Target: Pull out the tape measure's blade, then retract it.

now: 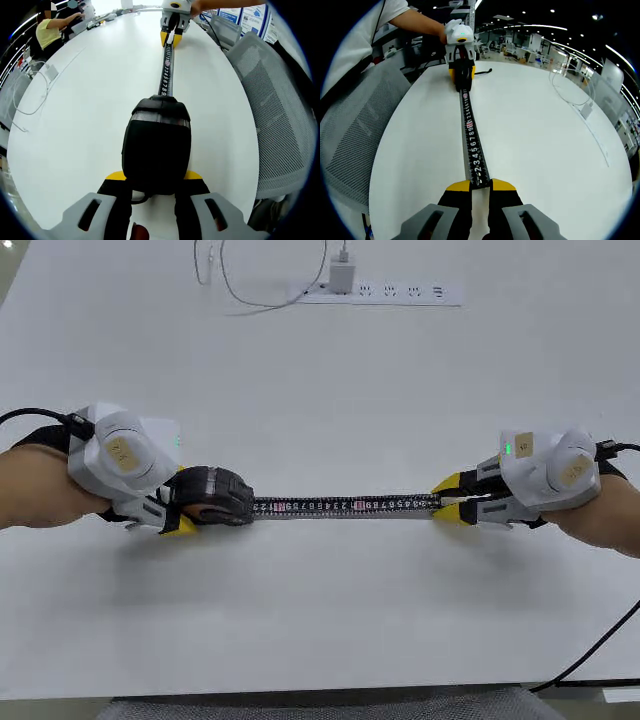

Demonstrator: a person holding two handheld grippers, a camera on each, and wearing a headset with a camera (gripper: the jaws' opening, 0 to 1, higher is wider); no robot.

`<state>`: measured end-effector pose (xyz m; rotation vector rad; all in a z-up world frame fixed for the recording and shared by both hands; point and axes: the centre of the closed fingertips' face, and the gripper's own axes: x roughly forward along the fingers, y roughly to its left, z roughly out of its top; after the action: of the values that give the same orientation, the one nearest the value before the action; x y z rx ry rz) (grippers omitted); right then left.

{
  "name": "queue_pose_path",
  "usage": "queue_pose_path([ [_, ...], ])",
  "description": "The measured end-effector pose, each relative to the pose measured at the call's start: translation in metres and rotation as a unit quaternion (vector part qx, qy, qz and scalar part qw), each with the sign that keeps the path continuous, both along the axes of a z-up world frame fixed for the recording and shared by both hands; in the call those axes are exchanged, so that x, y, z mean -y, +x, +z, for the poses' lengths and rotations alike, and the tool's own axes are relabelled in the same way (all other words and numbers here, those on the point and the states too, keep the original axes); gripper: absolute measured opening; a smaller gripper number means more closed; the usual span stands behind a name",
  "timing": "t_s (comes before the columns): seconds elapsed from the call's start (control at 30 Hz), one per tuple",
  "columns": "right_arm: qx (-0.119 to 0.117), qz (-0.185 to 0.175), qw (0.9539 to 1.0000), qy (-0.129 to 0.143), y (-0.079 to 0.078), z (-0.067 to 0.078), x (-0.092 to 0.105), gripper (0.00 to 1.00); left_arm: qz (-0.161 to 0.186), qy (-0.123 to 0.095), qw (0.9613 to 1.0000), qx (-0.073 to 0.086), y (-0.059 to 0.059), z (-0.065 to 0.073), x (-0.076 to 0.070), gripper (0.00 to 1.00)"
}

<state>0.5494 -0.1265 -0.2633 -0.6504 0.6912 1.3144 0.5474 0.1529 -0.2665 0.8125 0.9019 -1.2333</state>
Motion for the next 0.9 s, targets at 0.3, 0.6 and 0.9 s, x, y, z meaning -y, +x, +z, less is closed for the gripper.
queue_pose_path([
  [0.3, -0.001, -0.003, 0.9999, -0.012, 0.000, 0.001, 0.011, 0.07, 0.000, 0.000, 1.0000, -0.001, 0.000, 0.000, 0.000, 0.28],
  [0.6, -0.005, -0.010, 0.9997, -0.023, -0.001, 0.000, 0.012, 0.08, 0.006, 0.005, 1.0000, -0.002, -0.001, 0.000, 0.000, 0.28],
  [0.9, -0.012, -0.007, 0.9996, -0.025, -0.001, 0.000, 0.010, 0.08, 0.009, 0.004, 0.9999, -0.004, -0.001, 0.000, 0.000, 0.28],
])
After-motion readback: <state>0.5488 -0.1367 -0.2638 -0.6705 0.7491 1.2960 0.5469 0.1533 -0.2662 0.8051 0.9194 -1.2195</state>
